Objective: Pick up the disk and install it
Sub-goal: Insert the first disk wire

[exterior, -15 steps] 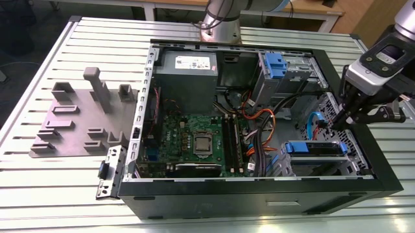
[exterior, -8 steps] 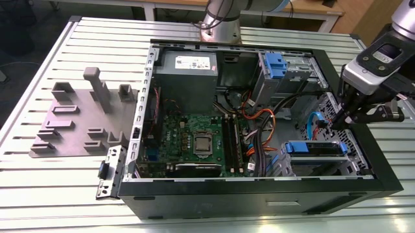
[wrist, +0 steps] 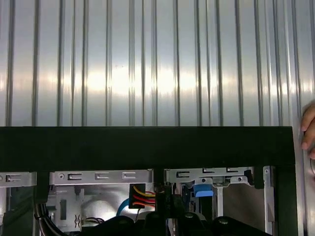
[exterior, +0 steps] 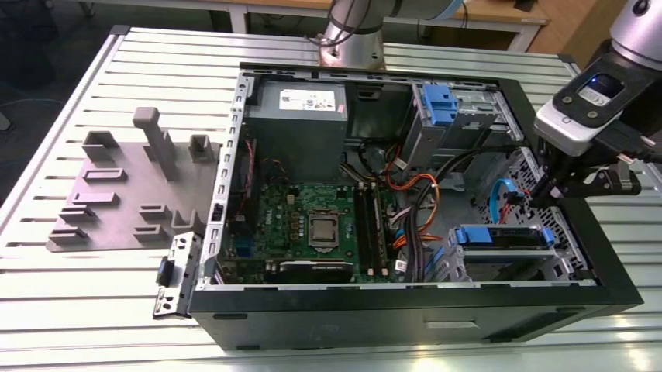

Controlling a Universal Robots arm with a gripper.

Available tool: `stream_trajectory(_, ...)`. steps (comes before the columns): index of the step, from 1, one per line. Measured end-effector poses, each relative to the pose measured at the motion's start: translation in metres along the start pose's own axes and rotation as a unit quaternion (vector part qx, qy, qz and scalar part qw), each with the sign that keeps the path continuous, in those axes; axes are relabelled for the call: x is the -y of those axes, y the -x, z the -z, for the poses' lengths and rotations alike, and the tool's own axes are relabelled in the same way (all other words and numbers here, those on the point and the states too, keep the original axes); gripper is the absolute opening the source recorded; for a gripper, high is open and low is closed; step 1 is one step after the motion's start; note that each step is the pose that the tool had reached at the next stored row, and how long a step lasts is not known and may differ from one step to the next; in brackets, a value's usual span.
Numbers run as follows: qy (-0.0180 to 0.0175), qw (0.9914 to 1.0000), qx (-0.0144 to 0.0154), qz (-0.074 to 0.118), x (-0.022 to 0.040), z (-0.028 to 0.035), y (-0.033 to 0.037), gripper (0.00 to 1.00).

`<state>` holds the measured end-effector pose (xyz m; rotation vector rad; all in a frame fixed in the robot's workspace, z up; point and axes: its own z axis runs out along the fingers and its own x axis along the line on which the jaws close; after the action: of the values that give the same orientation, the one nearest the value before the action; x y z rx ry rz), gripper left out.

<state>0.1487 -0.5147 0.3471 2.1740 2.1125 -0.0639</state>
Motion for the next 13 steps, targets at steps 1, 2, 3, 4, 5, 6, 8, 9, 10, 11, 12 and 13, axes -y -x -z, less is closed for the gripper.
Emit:
stream_trajectory(1, 0.0011, 1.00000, 0.0000, 0.000, 0.0015, 0.0000, 0.0003, 0.16)
stream_trajectory(2, 0.0017, 1.00000, 0.0000, 0.001, 0.0032, 0.0001, 0.0006, 0.16)
stream_trajectory(3, 0.0022, 1.00000, 0.0000, 0.001, 0.0052, 0.0001, 0.0008, 0.16)
stream_trajectory(4, 0.0027, 1.00000, -0.0001, 0.001, 0.0068, 0.0000, 0.0013, 0.16)
stream_trajectory(5, 0.0033, 0.99999, -0.0001, 0.002, 0.0082, 0.0000, 0.0021, 0.16)
stream_trajectory(6, 0.0040, 0.99999, -0.0001, 0.002, 0.0094, -0.0002, 0.0033, 0.16)
stream_trajectory(8, 0.0051, 0.99998, -0.0003, 0.003, 0.0114, -0.0010, 0.0066, 0.16)
stream_trajectory(9, 0.0059, 0.99998, -0.0003, 0.003, 0.0124, -0.0015, 0.0088, 0.16)
stream_trajectory(10, 0.0067, 0.99997, -0.0003, 0.003, 0.0129, -0.0022, 0.0110, 0.16)
stream_trajectory(11, 0.0075, 0.99997, -0.0003, 0.004, 0.0134, -0.0028, 0.0133, 0.16)
stream_trajectory(12, 0.0084, 0.99996, -0.0005, 0.004, 0.0139, -0.0036, 0.0155, 0.16)
stream_trajectory(13, 0.0092, 0.99995, -0.0005, 0.004, 0.0145, -0.0041, 0.0176, 0.16)
